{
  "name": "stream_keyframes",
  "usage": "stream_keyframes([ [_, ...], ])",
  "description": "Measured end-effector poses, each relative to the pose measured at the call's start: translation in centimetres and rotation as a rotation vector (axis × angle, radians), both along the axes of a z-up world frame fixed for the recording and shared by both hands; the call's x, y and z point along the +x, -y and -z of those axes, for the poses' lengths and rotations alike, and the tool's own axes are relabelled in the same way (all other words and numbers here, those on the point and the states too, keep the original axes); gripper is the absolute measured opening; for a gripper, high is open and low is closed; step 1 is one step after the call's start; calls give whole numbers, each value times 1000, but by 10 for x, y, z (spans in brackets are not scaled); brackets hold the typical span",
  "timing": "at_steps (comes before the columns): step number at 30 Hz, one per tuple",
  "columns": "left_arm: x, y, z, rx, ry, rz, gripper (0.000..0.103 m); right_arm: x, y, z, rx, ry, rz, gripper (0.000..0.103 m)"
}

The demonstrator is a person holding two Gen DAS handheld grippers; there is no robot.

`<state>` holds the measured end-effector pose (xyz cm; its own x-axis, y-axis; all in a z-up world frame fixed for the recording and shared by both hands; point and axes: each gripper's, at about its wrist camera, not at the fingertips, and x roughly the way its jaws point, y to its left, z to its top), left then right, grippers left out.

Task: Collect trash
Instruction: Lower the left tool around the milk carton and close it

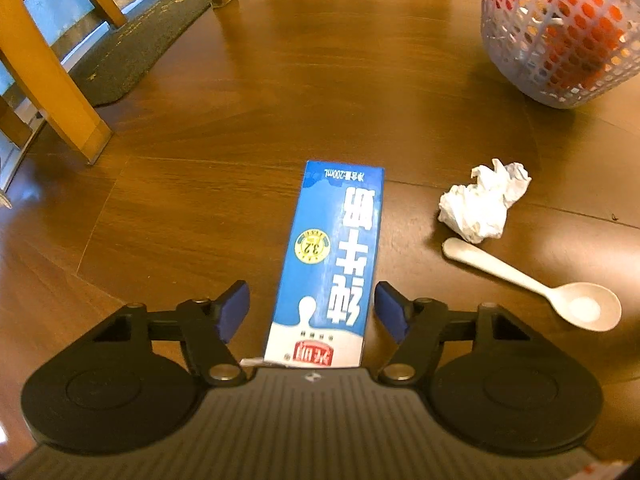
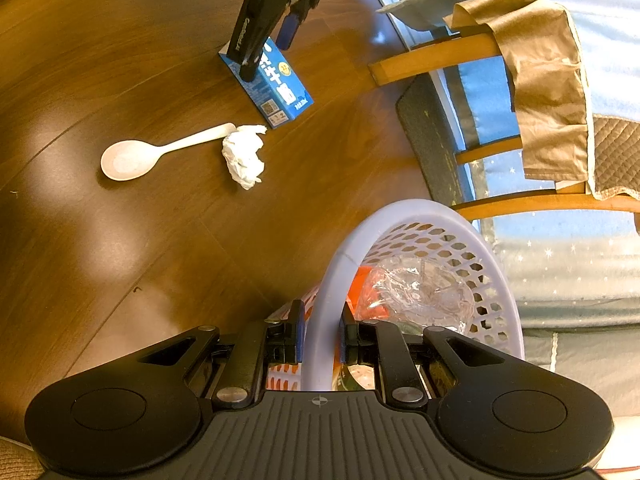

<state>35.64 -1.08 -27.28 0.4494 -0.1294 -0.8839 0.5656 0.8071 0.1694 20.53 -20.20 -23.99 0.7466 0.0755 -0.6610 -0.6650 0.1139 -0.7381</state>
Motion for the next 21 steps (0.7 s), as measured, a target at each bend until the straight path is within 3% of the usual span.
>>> stream_keyframes([
  [8,0,10,4,9,-16,28,54,1,0,0,1,-2,1,12],
  [12,-5,13,8,27,-24,48,44,1,0,0,2,-2,1,12],
  [21,-8,14,7,34,-23,64,42,1,0,0,4,-4,3,12],
])
